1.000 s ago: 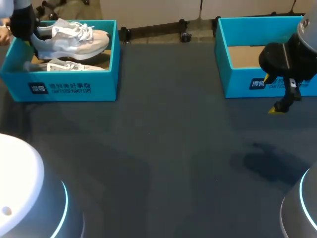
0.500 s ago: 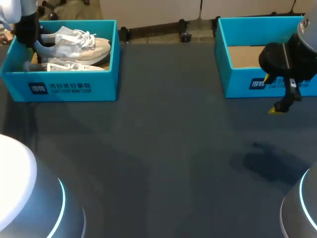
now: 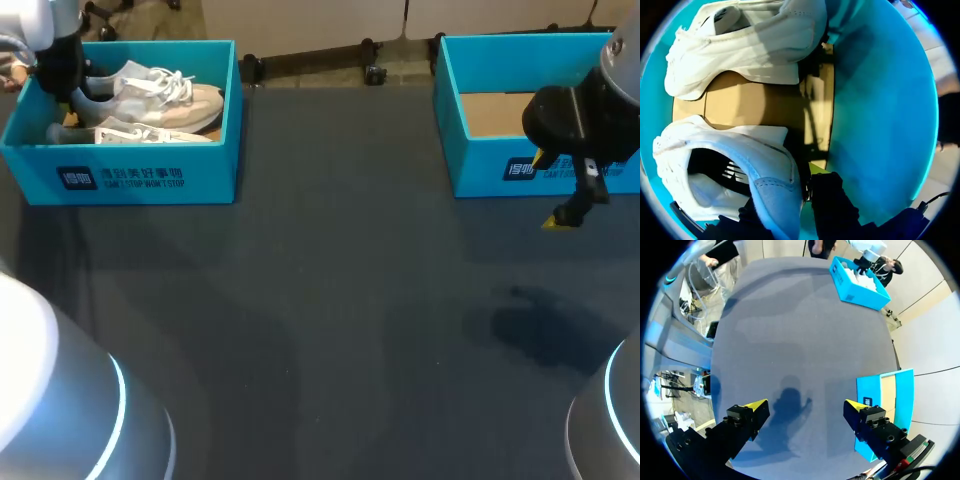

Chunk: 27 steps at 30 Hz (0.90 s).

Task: Take the shoe out of the shoebox, open the shoe tongue, remove and reinsert the insole, then place the shoe into the shoebox

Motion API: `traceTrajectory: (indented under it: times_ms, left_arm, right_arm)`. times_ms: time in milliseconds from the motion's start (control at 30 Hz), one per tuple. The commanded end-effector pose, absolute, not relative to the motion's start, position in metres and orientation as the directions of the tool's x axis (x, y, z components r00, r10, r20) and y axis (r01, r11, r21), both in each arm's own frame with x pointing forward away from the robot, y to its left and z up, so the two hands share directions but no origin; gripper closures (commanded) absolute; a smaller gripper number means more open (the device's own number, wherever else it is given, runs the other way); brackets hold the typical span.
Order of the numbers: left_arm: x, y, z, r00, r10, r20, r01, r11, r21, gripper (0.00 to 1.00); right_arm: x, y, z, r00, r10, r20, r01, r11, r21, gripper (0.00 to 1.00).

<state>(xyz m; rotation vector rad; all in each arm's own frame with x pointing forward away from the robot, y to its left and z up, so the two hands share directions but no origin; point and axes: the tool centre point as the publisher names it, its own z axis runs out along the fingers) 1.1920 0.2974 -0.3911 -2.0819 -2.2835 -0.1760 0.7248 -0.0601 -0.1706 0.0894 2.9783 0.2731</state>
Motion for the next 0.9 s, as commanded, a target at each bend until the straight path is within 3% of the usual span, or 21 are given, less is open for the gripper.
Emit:
traceTrajectory:
  times_ms: [33,133,167,200,233,333,367,900]
  left_arm:
    - [1.198,0.297,-0.397,-0.092,0.989,0.115,0.996,0.090,0.022,0.81]
    - [1.197,0.297,-0.399,-0.084,0.989,0.121,0.996,0.083,0.011,0.73]
    - [1.196,0.297,-0.399,-0.081,0.990,0.119,0.997,0.080,0.007,0.53]
    - [1.195,0.297,-0.397,-0.076,0.991,0.113,0.997,0.076,0.003,0.40]
    - [1.194,0.297,-0.396,-0.076,0.991,0.113,0.997,0.076,0.003,0.37]
    - [1.189,0.295,-0.384,-0.065,0.993,0.099,0.998,0.064,0.006,0.05]
    - [1.187,0.294,-0.381,-0.059,0.994,0.093,0.998,0.058,0.007,0.00]
    - [1.162,0.283,-0.334,-0.018,0.998,0.053,0.999,0.016,0.039,0.00]
  right_arm:
    - [0.726,-0.059,-0.172,-0.987,0.073,-0.141,0.047,0.982,0.182,0.00]
    - [0.726,-0.059,-0.172,-0.987,0.073,-0.141,0.047,0.982,0.182,0.00]
    - [0.726,-0.059,-0.172,-0.987,0.073,-0.141,0.047,0.982,0.182,0.00]
    - [0.726,-0.059,-0.172,-0.987,0.073,-0.141,0.047,0.982,0.182,0.00]
    - [0.726,-0.059,-0.172,-0.987,0.073,-0.141,0.047,0.982,0.182,0.00]
    - [0.726,-0.059,-0.172,-0.987,0.073,-0.141,0.047,0.982,0.182,0.00]
    - [0.726,-0.059,-0.172,-0.987,0.073,-0.141,0.047,0.982,0.182,0.00]
    - [0.726,-0.059,-0.172,-0.987,0.073,-0.141,0.047,0.982,0.182,0.00]
